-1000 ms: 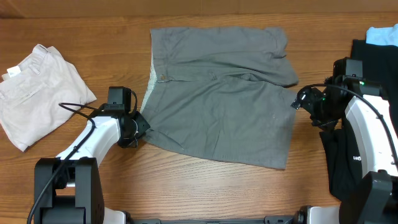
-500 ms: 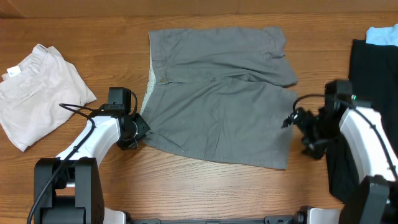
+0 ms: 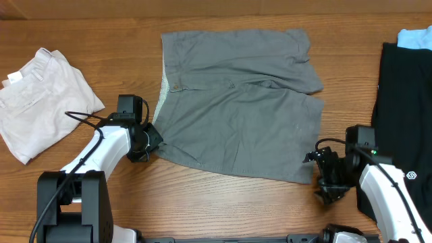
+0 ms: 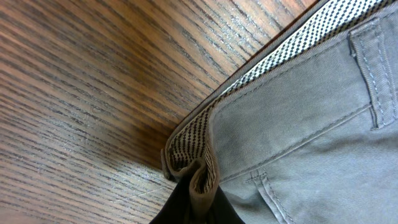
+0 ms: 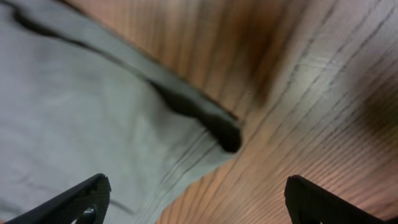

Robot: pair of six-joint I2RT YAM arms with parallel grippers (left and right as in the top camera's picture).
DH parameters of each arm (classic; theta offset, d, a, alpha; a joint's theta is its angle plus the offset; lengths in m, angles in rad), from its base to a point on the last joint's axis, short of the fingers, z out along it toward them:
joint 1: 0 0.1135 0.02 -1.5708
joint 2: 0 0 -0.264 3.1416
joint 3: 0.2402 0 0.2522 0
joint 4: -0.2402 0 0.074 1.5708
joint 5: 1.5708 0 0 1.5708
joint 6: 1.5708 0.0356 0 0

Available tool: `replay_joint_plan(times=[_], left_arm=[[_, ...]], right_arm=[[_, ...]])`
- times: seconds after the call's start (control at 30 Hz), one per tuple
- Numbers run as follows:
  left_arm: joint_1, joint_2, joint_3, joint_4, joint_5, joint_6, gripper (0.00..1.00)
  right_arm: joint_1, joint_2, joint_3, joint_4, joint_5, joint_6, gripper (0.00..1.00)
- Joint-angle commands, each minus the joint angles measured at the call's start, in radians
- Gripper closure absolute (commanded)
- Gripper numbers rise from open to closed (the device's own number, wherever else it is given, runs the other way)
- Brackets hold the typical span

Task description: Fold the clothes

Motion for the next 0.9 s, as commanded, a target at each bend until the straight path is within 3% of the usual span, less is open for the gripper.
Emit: replay_joint_plan(times=[0.0,0.47,0.6,0.7,0.87], left_arm=[[0.003,0.022,-0.010,-0.002,0.005,0.023,0.91],[0.003,0.022,-0.010,-0.002,0.005,0.023,0.90],[0.003,0.022,-0.010,-0.002,0.005,0.024,0.90],[0.003,0.022,-0.010,-0.003,0.005,0.023,0.90],[0.003,0.022,-0.010,-0.004,0.005,0.024,0.90]], right_arm=[[-0.002,-0.003,-0.082,0.077,-0.034,0.054,0.09],[0.064,0.038,-0.116,0.200,-0.023,0.087,0.15],[0.097,0.069,-0.116,0.216,0.012,0.125,0.24],[0.097,0.080,-0.116,0.225,0.019,0.125,0.39],[0.097,0.080,-0.116,0.240,0.020,0.125,0.54]])
